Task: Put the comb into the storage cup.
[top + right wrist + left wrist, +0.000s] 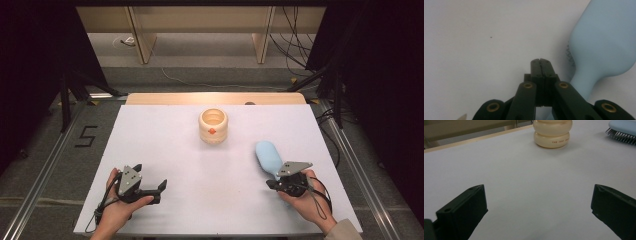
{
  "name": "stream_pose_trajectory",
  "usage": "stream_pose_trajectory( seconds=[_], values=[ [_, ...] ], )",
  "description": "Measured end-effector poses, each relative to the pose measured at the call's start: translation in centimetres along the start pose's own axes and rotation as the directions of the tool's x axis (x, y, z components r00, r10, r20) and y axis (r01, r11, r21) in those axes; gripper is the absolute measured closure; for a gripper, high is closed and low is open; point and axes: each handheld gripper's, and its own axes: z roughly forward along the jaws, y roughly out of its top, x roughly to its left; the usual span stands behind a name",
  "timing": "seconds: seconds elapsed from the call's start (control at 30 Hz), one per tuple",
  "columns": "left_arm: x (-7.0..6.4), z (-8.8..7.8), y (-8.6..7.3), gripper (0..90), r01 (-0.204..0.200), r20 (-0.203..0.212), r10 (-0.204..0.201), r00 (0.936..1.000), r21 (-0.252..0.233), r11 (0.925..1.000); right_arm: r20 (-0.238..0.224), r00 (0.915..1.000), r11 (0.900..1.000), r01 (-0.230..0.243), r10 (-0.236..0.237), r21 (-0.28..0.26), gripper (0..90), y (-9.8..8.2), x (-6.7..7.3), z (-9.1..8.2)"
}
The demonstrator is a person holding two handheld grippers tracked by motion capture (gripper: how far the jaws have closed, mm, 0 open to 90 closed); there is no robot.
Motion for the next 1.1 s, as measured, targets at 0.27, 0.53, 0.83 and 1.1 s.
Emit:
stream_pose_trajectory(
  seconds=[0.27, 0.53, 0.83, 1.1],
  values=[
    [0.0, 0.0, 0.0, 0.0, -0.001, 0.002, 0.001, 1.0000, 0.001, 1.0000, 0.020, 0.9990, 0.996, -0.042, 0.040, 0.081, 90.0, -0.2, -0.2, 0.2],
    [0.0, 0.0, 0.0, 0.0, -0.001, 0.001, 0.001, 1.0000, 0.003, 1.0000, 0.032, 0.9972, 0.991, -0.071, 0.068, 0.116, 90.0, -0.4, -0.5, 0.2],
    [0.0, 0.0, 0.0, 0.0, 0.001, 0.000, -0.001, 1.0000, 0.003, 1.0000, 0.077, 0.9940, 0.986, -0.088, 0.078, 0.143, 90.0, -0.7, -1.2, -0.3],
    [0.0, 0.0, -0.1, 0.0, 0.001, 0.000, -0.001, 1.0000, 0.004, 1.0000, 0.133, 0.9863, 0.981, -0.117, 0.098, 0.151, 90.0, -1.1, -2.0, -0.6]
  ],
)
